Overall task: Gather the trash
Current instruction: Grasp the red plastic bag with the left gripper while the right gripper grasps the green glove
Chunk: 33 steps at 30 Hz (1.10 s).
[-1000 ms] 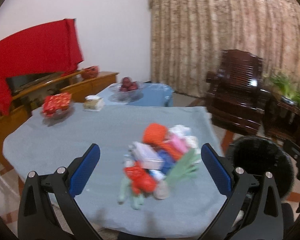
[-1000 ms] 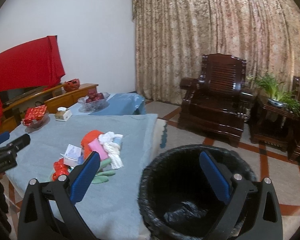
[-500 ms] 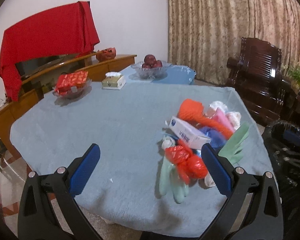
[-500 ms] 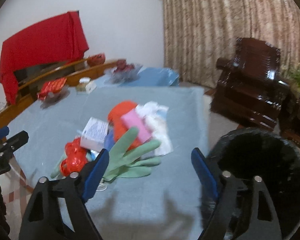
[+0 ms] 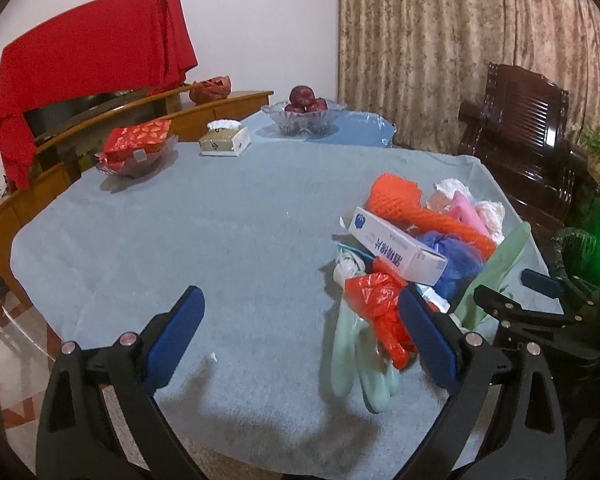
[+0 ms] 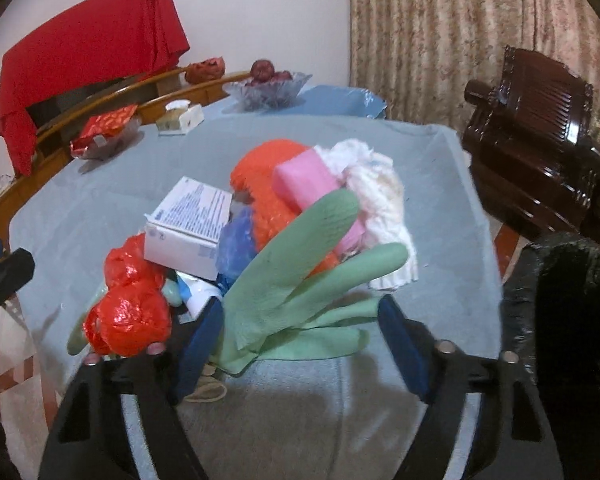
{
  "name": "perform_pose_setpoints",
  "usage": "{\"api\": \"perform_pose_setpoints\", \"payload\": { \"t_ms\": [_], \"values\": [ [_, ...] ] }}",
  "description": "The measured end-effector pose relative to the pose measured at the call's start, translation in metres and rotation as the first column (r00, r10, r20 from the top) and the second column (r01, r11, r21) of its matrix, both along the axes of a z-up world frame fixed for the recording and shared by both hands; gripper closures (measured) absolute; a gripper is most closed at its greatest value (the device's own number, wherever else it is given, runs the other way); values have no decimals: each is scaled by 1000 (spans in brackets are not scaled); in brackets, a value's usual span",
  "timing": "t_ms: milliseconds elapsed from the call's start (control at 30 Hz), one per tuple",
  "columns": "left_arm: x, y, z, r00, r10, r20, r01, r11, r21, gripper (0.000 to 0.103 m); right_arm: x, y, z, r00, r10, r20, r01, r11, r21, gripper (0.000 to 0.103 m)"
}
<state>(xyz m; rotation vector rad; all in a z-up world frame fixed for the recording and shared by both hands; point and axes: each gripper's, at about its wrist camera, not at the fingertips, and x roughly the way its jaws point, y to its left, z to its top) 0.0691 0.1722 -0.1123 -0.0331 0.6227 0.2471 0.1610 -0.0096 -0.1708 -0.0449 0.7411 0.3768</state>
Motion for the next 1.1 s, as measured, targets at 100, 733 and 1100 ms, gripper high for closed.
{"api": "perform_pose_setpoints", "payload": {
  "t_ms": [100,733,1100],
  "values": [
    [2,0,-5,1000,-3,-12,3,1000,-10,9,1,5,-4,999,48,-18,-47,999,18,64],
    [20,-49,-12,990,-139,-35,137,988,-65,32,-27,-41,39,997,68,25,-69,997,39,94],
    [47,-76,-48,982,-134,-135,138,990,25,52,-20,-55,30,999,34,12,-34,998,46,94]
  ]
}}
